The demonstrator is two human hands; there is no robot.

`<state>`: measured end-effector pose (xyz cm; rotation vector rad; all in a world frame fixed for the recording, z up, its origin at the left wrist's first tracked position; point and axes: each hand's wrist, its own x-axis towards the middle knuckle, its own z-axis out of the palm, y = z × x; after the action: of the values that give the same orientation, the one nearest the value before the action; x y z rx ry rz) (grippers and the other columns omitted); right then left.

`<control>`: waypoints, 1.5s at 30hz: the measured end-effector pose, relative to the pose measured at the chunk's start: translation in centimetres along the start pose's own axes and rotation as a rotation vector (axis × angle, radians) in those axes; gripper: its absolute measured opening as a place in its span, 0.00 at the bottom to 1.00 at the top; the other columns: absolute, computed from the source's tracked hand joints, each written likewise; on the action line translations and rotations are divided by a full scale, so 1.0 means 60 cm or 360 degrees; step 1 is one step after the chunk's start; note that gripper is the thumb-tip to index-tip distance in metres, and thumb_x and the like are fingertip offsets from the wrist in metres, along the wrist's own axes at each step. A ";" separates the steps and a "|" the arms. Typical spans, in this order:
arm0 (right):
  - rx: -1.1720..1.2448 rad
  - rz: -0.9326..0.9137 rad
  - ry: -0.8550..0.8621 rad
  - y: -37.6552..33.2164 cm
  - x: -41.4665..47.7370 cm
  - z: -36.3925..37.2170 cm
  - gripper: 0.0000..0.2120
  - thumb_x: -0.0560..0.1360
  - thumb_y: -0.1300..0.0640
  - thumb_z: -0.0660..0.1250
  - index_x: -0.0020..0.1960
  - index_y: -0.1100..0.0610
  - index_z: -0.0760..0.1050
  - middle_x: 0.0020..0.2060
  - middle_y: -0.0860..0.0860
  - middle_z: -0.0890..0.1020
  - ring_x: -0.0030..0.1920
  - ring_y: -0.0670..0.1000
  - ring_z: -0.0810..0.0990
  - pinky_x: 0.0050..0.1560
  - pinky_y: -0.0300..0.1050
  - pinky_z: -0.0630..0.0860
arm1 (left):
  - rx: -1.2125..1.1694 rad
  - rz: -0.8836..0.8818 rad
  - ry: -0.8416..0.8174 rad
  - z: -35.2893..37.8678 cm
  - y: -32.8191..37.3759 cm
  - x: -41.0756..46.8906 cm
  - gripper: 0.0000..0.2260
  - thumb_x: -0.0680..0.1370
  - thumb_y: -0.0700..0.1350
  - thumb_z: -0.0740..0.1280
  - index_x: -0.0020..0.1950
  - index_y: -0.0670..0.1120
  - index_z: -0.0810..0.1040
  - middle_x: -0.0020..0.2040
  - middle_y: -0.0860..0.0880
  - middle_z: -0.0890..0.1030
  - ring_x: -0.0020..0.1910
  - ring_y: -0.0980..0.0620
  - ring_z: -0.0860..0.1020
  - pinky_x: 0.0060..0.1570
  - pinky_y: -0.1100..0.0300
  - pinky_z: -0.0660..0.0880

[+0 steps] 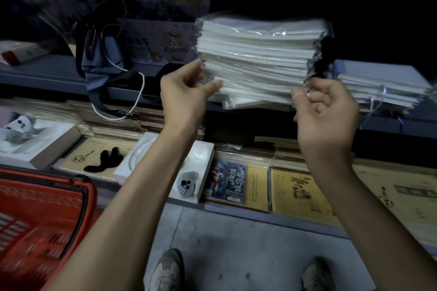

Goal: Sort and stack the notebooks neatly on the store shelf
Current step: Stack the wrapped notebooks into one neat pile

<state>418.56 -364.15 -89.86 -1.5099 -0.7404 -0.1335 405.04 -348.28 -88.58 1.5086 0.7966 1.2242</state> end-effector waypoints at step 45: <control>-0.0338 0.0222 -0.0465 0.018 0.029 -0.055 0.33 0.81 0.52 0.70 0.81 0.53 0.61 0.78 0.49 0.68 0.75 0.46 0.68 0.73 0.43 0.66 | 0.0587 0.0128 -0.0518 -0.018 -0.012 0.003 0.33 0.76 0.57 0.77 0.77 0.45 0.74 0.70 0.46 0.81 0.71 0.49 0.78 0.72 0.46 0.75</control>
<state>421.65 -366.48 -89.54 -1.8018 -0.8703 0.1203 404.09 -347.58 -89.20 1.9952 0.7744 0.8832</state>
